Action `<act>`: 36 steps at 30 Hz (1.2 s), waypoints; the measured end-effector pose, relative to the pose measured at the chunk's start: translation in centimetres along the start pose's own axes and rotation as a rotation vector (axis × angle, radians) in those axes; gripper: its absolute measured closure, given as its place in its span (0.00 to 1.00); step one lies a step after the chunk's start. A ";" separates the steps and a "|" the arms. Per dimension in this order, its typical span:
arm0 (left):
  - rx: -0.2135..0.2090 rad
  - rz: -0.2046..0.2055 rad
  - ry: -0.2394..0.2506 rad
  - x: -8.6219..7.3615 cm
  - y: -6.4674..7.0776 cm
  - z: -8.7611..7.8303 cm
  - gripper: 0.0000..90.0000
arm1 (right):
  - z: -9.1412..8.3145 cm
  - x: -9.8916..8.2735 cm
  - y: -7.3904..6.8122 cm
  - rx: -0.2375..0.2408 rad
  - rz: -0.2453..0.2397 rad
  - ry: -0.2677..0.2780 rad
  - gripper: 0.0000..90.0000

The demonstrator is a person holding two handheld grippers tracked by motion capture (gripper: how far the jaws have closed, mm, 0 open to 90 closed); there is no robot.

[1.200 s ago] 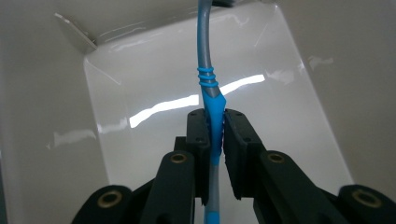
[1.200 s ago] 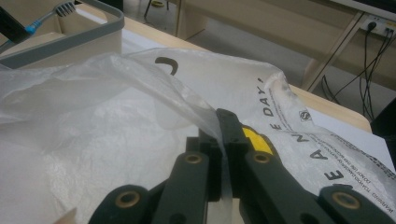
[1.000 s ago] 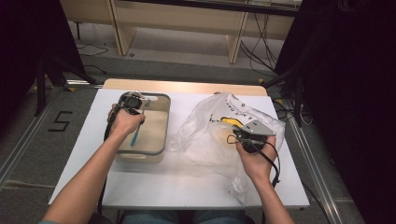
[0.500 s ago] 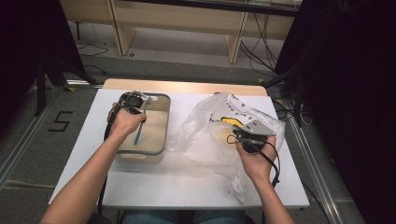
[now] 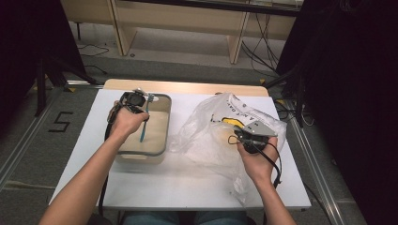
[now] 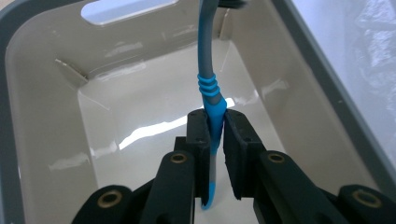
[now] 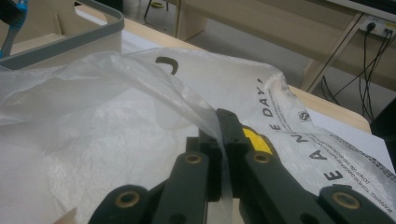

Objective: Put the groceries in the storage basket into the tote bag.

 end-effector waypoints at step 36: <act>-0.010 0.131 0.217 1.7 2.1 -3.2 0.90 | 0.0 0.0 -0.1 0.003 -0.002 -0.005 1.00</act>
Point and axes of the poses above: each handheld gripper's, and its own axes: z roughly forward along the jaws, x roughly out of its top, y roughly to its right, the point moved 6 cm from there along z, roughly forward along the jaws, and after that the axes turned 9 degrees about -x, right-handed, at the moved point
